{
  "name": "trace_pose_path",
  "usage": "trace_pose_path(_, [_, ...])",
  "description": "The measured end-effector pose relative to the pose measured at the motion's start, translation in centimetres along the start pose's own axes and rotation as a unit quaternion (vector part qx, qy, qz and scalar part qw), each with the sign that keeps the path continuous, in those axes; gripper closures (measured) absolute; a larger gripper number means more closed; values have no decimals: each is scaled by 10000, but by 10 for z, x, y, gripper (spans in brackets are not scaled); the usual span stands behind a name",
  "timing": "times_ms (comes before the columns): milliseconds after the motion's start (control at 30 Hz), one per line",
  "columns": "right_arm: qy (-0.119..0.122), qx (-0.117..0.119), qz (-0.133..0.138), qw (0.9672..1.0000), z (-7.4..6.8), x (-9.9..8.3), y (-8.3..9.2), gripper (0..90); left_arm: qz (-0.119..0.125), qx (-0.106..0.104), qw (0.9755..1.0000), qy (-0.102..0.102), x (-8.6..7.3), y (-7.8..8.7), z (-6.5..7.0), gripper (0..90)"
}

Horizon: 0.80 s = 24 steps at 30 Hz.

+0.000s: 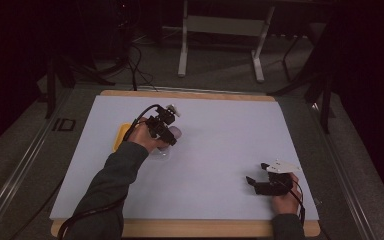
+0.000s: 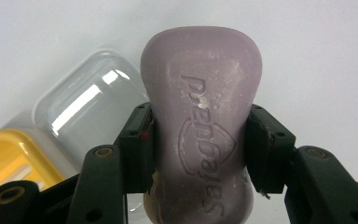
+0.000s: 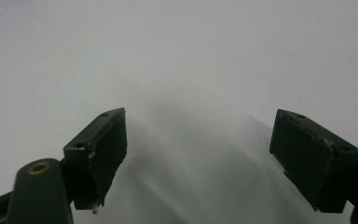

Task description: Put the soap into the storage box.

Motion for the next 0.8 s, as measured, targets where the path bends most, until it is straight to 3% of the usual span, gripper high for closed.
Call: trace_pose_path(800, [11,-9,-2,10000,0,0,0,185,96,77,9997,225,-5,18,-17,499])
Point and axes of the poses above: each handheld gripper's, and its own axes: y roughly backward along the jaws, x roughly out of its top, z roughly to its right, the point moved 3 cm from there along -y, roughly forward along the jaws, and after that the axes turned 13 degrees about -x, right-handed, at the moved point
